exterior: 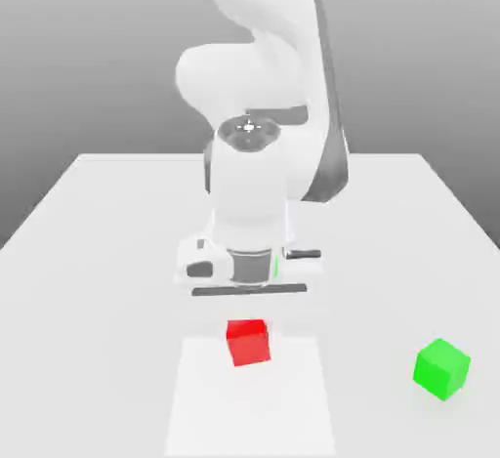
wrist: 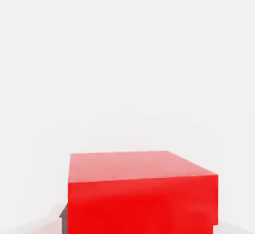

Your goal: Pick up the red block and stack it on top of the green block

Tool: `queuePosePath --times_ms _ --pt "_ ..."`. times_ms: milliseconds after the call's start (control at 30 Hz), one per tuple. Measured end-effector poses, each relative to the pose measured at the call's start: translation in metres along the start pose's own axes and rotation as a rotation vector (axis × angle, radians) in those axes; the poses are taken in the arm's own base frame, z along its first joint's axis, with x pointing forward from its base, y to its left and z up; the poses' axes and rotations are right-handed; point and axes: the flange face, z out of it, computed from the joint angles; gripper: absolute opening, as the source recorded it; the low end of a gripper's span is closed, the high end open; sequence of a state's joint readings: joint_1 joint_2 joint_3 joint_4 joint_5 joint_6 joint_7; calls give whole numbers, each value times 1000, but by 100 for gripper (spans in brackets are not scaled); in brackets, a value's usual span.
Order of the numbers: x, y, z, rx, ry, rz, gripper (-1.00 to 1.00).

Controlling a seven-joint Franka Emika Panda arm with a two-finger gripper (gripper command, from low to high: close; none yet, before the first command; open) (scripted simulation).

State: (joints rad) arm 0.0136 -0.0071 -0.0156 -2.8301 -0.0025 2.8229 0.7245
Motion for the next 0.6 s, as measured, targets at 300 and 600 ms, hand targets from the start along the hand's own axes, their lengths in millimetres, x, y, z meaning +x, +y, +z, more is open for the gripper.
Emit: queuePosePath --times_ms 300,600 --pt "-117 -155 -31 -2 3 -362 -100" --pt "-167 -202 19 1 0 -470 100"
